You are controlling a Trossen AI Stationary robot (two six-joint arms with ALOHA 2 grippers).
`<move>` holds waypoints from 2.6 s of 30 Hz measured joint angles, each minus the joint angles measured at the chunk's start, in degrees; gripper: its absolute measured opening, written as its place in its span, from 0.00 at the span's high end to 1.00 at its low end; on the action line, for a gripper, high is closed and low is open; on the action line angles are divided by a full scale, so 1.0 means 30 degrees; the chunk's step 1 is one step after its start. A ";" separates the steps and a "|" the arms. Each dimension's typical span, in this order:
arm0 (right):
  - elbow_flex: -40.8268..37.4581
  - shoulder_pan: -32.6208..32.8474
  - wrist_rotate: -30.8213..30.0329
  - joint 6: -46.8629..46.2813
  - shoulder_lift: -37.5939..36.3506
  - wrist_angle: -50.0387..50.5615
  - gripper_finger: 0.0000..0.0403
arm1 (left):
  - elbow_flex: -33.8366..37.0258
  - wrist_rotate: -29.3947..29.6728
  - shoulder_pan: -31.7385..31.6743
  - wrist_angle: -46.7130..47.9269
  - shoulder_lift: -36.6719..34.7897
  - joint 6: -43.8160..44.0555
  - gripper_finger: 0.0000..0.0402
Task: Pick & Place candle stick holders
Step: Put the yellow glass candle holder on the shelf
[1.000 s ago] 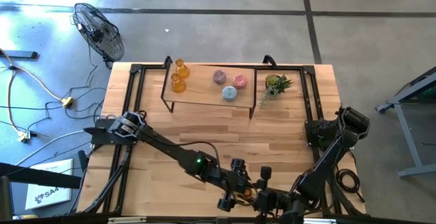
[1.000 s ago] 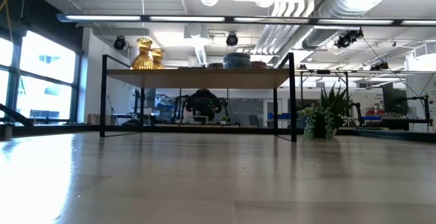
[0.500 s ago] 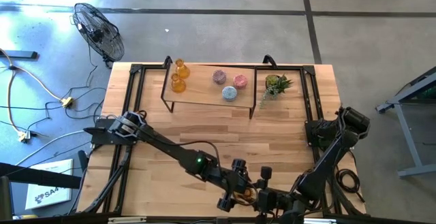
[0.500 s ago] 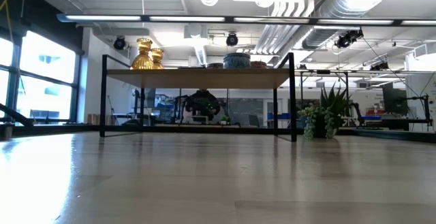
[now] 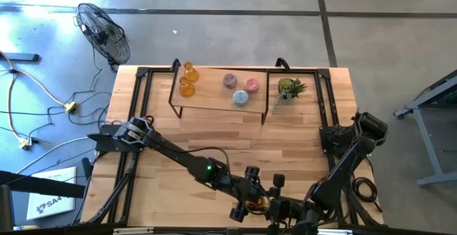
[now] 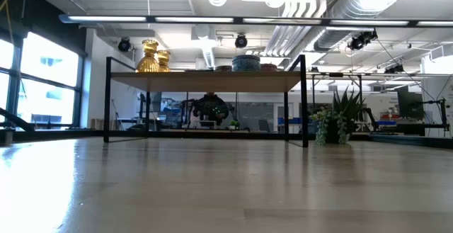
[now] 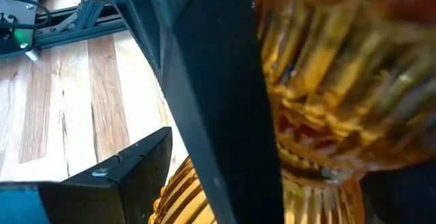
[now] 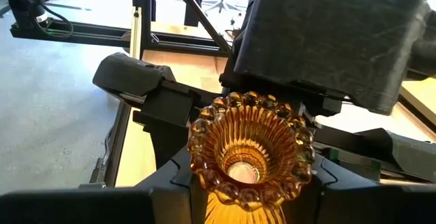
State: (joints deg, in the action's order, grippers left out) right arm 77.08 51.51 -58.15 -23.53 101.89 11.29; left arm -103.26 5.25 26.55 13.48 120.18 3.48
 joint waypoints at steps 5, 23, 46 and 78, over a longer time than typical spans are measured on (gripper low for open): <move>0.0000 0.0000 0.0028 0.0115 0.0000 0.0000 0.70 | 0.0000 -0.0050 0.0000 0.0025 0.0000 -0.0033 0.27; 0.0000 0.0123 0.1956 0.2794 -0.0042 -0.1452 0.49 | -0.0015 -0.1974 -0.0399 0.0009 0.0000 0.0143 0.24; 0.0466 0.2441 -0.0870 0.5934 -0.1144 -0.3423 0.44 | 0.0000 -0.1477 -0.1142 0.0131 0.0036 0.0286 0.25; 0.0437 0.5894 -0.5800 0.6851 -0.1107 -0.6513 0.66 | -0.0032 -2.0718 -1.0291 -1.6826 -0.0553 0.5599 0.27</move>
State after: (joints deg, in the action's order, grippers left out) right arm 78.39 69.19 -75.55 -2.98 98.56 -8.25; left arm -103.36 -56.90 -4.33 -37.00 118.52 20.28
